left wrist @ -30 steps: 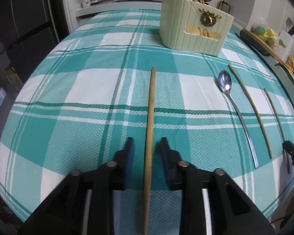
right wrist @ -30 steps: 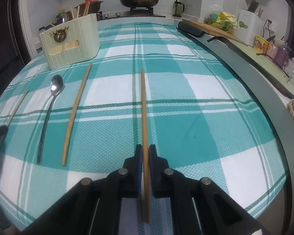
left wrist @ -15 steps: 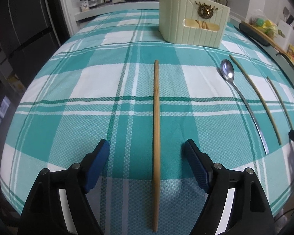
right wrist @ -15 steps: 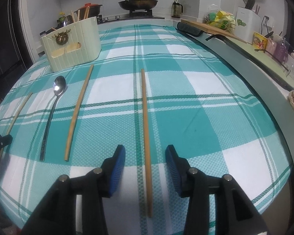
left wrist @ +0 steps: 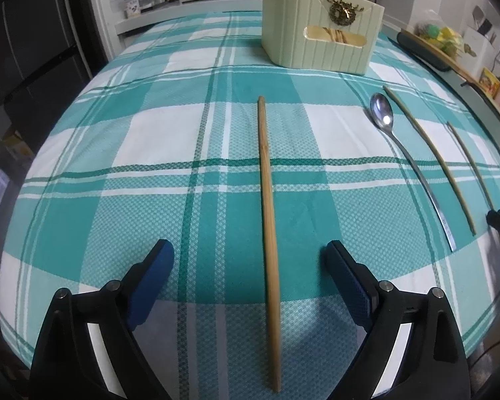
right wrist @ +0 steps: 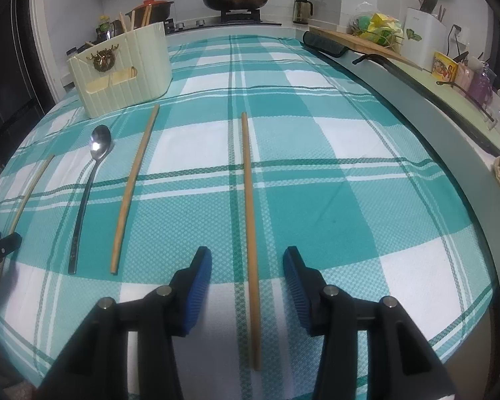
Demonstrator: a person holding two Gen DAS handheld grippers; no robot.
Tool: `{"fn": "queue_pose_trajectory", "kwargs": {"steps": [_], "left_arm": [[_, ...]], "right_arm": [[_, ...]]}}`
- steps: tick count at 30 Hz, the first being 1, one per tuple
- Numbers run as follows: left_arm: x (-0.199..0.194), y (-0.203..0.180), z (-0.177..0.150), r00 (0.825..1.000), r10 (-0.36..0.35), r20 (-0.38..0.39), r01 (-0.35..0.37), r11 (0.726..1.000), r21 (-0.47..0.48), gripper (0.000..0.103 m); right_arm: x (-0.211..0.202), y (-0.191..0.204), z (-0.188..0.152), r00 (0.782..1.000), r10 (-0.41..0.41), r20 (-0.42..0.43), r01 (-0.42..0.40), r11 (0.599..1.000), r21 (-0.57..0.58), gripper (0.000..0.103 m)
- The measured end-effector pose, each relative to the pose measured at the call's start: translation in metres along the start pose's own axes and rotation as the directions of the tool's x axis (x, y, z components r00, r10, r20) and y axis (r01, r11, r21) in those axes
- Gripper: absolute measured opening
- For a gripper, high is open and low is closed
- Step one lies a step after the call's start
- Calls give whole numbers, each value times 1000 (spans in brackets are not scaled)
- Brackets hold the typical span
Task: Organize utensils
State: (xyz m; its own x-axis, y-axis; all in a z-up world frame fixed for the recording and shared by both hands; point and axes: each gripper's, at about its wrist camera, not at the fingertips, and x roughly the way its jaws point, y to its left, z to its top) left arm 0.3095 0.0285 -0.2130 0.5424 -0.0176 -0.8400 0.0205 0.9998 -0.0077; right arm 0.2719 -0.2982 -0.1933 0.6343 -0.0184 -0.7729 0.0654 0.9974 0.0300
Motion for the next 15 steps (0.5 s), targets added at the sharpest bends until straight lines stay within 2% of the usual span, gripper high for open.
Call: {"fn": "queue_pose_trajectory", "kwargs": {"steps": [3, 5, 8, 11, 15], "left_arm": [[-3, 5, 8, 998, -54, -43, 55, 998, 34, 86], [-6, 12, 18, 996, -83, -46, 84, 996, 38, 86], [-8, 26, 35, 989, -140, -57, 140, 990, 7, 86], [-4, 36, 52, 978, -195, -77, 193, 980, -38, 86], [3, 31, 70, 975, -202, -94, 201, 979, -20, 86]], "right_arm": [[2, -3, 7, 999, 27, -46, -27, 1000, -4, 46], [3, -11, 17, 993, 81, -83, -79, 997, 23, 46], [6, -24, 37, 981, 146, -124, -141, 989, 45, 46], [10, -28, 54, 973, 165, -161, -163, 986, 26, 46], [20, -27, 71, 955, 206, -214, -206, 978, 24, 46]]}}
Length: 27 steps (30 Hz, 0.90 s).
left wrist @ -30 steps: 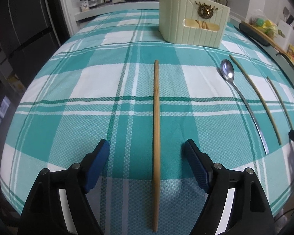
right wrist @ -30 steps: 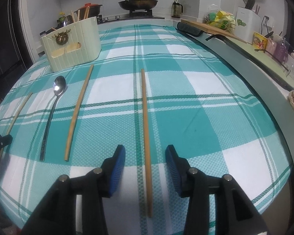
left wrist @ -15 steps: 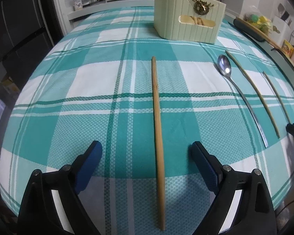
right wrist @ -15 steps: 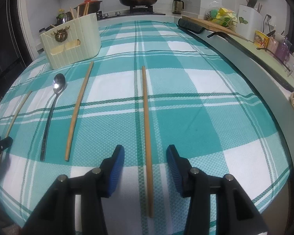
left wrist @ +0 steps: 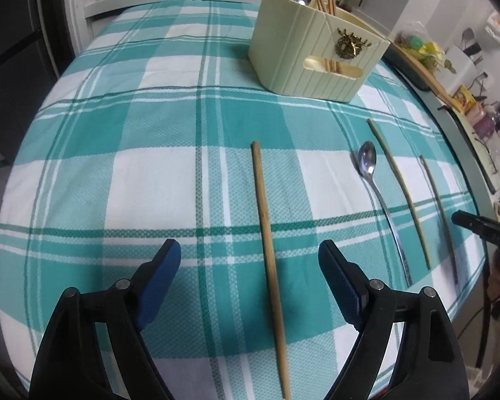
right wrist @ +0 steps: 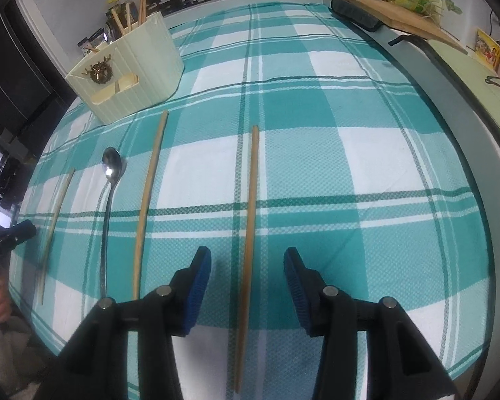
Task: Organize utensils
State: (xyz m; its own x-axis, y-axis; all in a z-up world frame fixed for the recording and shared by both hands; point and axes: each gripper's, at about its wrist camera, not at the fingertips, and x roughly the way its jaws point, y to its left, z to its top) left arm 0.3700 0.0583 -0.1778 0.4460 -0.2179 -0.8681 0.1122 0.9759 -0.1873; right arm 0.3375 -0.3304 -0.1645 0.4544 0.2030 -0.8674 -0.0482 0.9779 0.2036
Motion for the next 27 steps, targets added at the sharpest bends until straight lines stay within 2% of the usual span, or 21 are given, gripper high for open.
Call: {"fn": "queue_pose_trajectory", "kwargs": {"steps": [3, 10, 14, 16, 19, 20, 21, 22, 23, 27], "left_arm": [[13, -8, 9, 1000, 23, -17, -22, 999, 40, 86], [51, -15, 22, 986, 153, -72, -146, 984, 100, 86], [58, -18, 33, 984, 163, -77, -153, 981, 119, 86], [60, -20, 39, 984, 157, -86, -145, 981, 130, 81], [62, -28, 46, 984, 159, -80, -146, 977, 154, 63], [61, -29, 48, 986, 150, -78, -137, 979, 153, 47], [60, -30, 49, 987, 143, -75, -131, 980, 149, 29], [60, -32, 50, 986, 152, -72, -140, 979, 146, 21], [60, -32, 51, 984, 164, -65, -154, 978, 138, 6], [47, -28, 47, 990, 133, -34, -130, 988, 85, 5]], "right_arm": [[9, 5, 11, 999, -22, -28, 21, 999, -36, 46], [36, 12, 28, 991, -99, -84, 89, 989, -117, 46], [45, 19, 44, 987, -147, -57, 136, 977, -166, 46], [52, 22, 56, 988, -148, -49, 137, 975, -175, 42], [59, 23, 75, 988, -153, -33, 146, 976, -161, 23], [61, 23, 81, 987, -157, -26, 152, 977, -151, 11], [62, 23, 86, 987, -160, -24, 155, 978, -141, 7], [63, 22, 89, 988, -153, -24, 149, 981, -127, 7], [64, 22, 90, 989, -146, -21, 143, 983, -112, 6], [61, 22, 85, 991, -134, 15, 135, 988, -81, 6]]}}
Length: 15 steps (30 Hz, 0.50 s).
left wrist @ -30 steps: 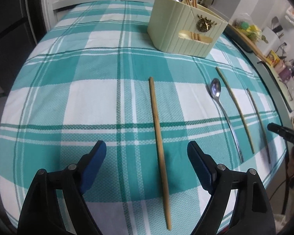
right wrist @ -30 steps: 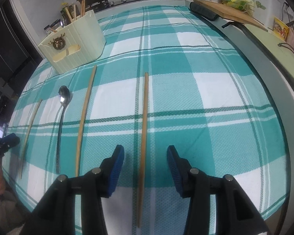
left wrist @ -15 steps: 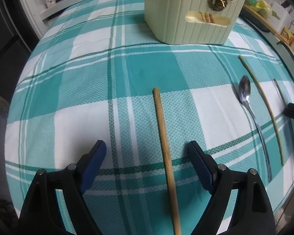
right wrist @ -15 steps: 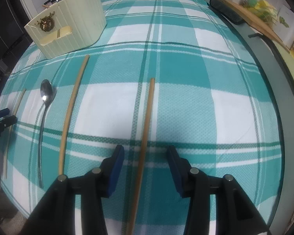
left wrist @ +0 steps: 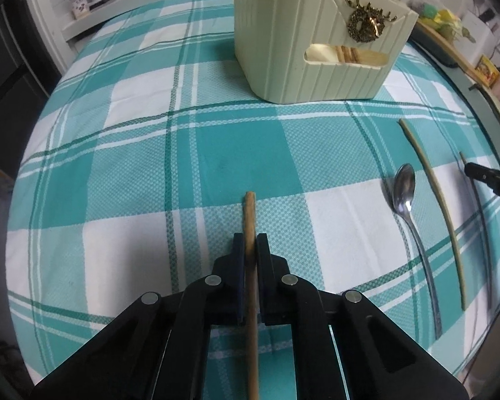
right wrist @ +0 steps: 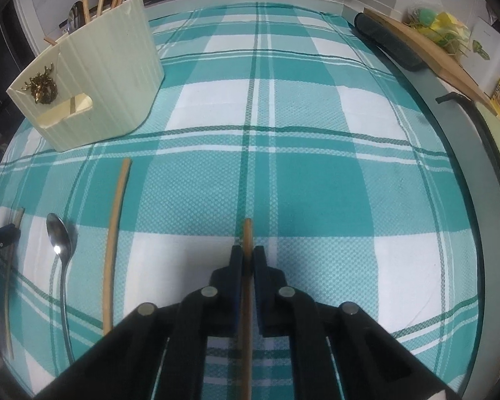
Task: Organize utensils
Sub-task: 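Carry both chopsticks over the cream holder and open both tools to drop them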
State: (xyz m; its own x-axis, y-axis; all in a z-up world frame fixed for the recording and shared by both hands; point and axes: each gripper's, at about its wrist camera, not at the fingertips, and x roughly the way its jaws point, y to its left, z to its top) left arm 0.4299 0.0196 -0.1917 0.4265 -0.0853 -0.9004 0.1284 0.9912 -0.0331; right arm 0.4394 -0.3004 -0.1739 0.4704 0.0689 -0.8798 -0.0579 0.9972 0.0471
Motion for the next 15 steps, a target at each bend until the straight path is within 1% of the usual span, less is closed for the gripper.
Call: {"fn": "queue_pose_trajectory", "kwargs": {"steps": [3, 6, 8, 11, 15], "left_arm": [[-30, -1, -5, 997, -3, 81, 3, 1000, 2, 5], [-71, -1, -11, 984, -33, 175, 34, 999, -5, 5], [-100, -2, -15, 970, -62, 236, 66, 998, -7, 5], [-141, -7, -20, 943, -93, 319, 97, 995, 5, 5], [-182, -11, -25, 908, -124, 400, 126, 992, 21, 5]], "right_arm": [[-22, -3, -6, 996, 62, 69, -64, 997, 32, 6], [-58, -2, -11, 985, 89, 149, -92, 996, 14, 6], [-85, -1, -14, 971, 124, 203, -127, 992, 3, 6], [-126, 1, -21, 945, 165, 282, -165, 986, -23, 6], [-173, 8, -33, 907, 194, 375, -181, 981, -72, 6]]}}
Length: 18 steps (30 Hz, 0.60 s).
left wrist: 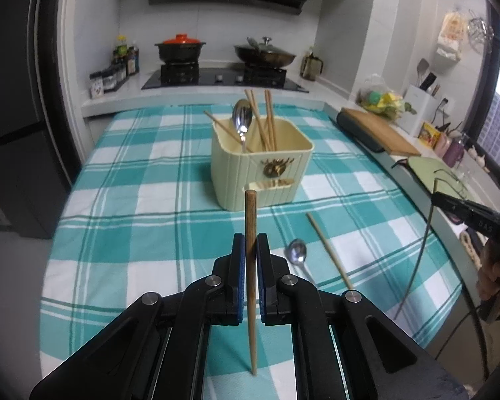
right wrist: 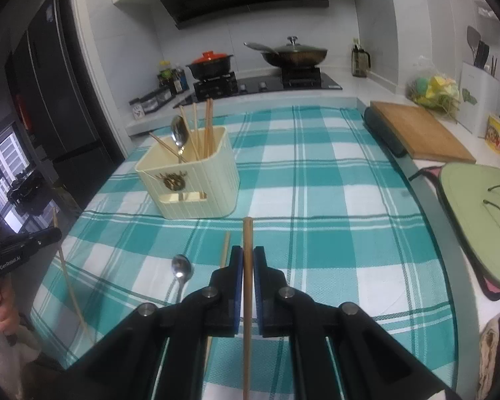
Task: Organize utensils
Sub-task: 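Carry both chopsticks over the cream holder and open both tools to drop them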
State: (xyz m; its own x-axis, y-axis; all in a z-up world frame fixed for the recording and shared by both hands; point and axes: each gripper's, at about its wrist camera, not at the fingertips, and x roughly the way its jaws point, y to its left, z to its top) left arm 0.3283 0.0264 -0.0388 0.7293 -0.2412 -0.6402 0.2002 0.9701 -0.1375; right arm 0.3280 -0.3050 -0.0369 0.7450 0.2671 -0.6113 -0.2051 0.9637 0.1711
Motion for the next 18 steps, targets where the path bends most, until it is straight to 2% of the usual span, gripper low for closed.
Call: {"fn": "queue_pose_trajectory", "kwargs": {"steps": [6, 10, 18], "left_arm": [[-30, -9, 15, 996, -29, 84, 28, 1000, 10, 5], [-42, -8, 33, 991, -42, 125, 42, 999, 4, 5], [-57, -1, 95, 978, -42, 202, 44, 999, -2, 5]], "right_arm": [[-43, 19, 7, 990, 13, 138, -10, 1000, -27, 6], [-59, 35, 20, 975, -11, 220, 27, 997, -70, 6], [-63, 54, 80, 951, 2, 310, 39, 991, -125, 6]]}}
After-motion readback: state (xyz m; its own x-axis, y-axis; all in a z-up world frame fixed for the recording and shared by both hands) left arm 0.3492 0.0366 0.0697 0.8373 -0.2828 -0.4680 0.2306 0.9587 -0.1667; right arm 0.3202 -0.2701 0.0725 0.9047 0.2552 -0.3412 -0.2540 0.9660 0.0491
